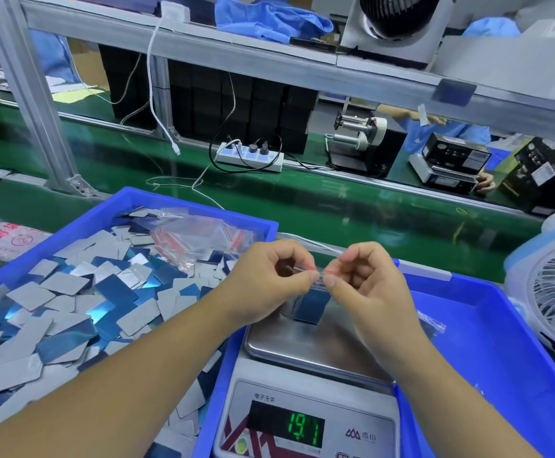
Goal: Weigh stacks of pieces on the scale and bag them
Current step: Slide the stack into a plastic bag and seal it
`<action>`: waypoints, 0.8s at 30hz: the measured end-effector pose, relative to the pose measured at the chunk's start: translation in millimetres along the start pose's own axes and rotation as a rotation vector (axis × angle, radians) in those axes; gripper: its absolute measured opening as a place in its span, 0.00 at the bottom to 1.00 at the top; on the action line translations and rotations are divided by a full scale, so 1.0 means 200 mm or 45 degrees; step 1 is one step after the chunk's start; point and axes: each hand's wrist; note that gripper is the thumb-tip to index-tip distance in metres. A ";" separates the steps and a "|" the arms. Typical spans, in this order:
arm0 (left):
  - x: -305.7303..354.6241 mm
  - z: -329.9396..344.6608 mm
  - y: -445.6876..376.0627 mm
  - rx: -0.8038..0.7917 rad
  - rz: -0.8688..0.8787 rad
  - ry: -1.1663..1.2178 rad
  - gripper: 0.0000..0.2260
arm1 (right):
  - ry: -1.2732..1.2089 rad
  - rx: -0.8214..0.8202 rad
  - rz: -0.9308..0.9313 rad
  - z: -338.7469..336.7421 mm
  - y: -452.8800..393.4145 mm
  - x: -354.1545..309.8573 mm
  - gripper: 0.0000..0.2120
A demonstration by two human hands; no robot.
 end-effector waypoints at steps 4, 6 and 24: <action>0.00 0.01 0.01 -0.041 -0.008 0.012 0.03 | 0.029 0.025 -0.010 0.00 0.00 0.00 0.14; 0.01 0.02 0.01 -0.073 -0.045 0.046 0.01 | 0.042 0.026 -0.017 0.00 0.00 0.00 0.14; 0.03 -0.07 -0.01 -0.067 -0.066 -0.001 0.04 | -0.003 -0.055 0.099 -0.11 -0.03 -0.02 0.15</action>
Point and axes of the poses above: each hand's wrist, its own y-axis away from the middle knuckle, its own z-axis out of the palm, x = y × z, and after that the axes turned 3 degrees about z, right-handed
